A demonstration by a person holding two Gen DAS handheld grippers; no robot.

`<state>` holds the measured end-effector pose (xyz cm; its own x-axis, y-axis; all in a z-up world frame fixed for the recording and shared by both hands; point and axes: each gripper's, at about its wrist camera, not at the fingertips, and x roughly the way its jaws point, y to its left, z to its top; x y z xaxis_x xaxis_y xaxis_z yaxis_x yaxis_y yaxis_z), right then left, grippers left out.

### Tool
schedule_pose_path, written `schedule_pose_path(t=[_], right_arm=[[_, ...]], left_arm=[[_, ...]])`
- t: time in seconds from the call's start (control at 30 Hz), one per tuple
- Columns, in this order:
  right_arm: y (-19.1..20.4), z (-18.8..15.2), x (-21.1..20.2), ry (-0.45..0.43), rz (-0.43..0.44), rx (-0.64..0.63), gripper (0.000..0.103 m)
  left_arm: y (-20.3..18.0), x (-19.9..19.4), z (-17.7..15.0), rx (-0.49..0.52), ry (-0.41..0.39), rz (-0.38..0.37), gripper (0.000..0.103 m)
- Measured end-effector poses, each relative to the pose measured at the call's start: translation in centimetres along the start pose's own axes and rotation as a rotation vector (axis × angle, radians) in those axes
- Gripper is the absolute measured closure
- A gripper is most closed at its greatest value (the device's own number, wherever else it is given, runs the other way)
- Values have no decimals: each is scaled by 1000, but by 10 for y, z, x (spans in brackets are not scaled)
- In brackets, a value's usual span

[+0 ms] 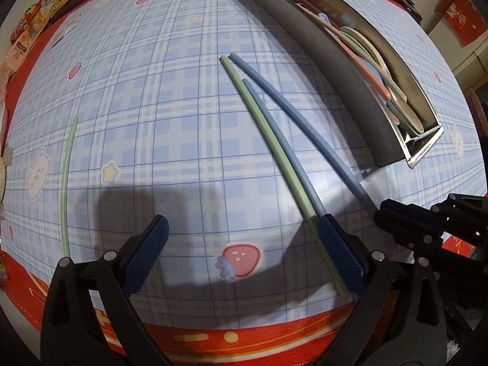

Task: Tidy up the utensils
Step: 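Move both grippers to the green and blue chopsticks and close on them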

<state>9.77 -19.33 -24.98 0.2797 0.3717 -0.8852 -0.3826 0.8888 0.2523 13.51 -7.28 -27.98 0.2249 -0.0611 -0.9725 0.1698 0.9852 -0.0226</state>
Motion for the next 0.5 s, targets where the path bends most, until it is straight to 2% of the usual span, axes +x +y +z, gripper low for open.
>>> schedule_pose_path(t=[0.3,0.5], right_arm=[[1,0,1,1,1,10,96],[0,-1,1,1,2,21,96]], left_arm=[[-10,3,8,24,-4,14,5],[2,7,13,-18,7,34,5]])
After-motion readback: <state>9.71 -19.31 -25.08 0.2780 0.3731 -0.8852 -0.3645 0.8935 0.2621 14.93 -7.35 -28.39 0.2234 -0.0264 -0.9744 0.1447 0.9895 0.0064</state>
